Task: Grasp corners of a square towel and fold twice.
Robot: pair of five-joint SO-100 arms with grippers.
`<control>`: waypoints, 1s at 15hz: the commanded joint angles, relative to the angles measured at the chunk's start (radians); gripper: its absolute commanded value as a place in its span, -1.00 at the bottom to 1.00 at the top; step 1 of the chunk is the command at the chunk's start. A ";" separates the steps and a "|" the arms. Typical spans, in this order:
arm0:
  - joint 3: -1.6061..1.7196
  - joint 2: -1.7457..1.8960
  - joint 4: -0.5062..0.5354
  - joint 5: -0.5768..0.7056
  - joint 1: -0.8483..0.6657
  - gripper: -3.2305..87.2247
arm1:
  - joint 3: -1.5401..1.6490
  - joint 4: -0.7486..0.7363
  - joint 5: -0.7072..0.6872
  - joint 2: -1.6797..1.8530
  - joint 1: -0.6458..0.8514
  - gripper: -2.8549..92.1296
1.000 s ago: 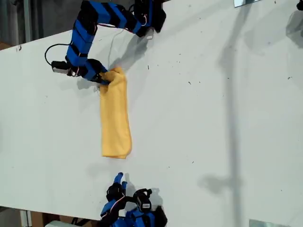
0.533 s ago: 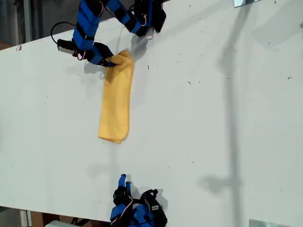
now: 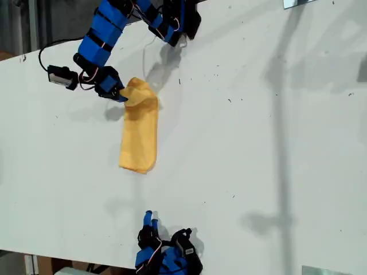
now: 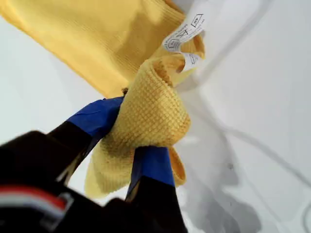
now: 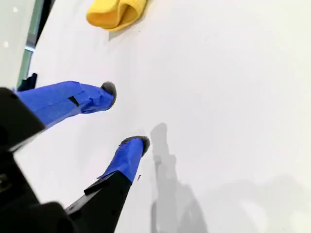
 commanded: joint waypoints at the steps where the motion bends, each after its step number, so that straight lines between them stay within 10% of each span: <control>1: -0.003 0.009 0.011 -0.006 -0.003 -0.56 | -0.221 -0.014 -0.037 -0.043 -0.057 -0.94; 14: 0.000 0.011 0.011 -0.008 -0.003 -0.56 | -0.704 -0.485 -0.129 -0.640 -0.199 -0.94; 15: 0.000 0.011 0.011 -0.008 -0.003 -0.56 | -0.696 -0.485 -0.123 -0.641 -0.190 -0.72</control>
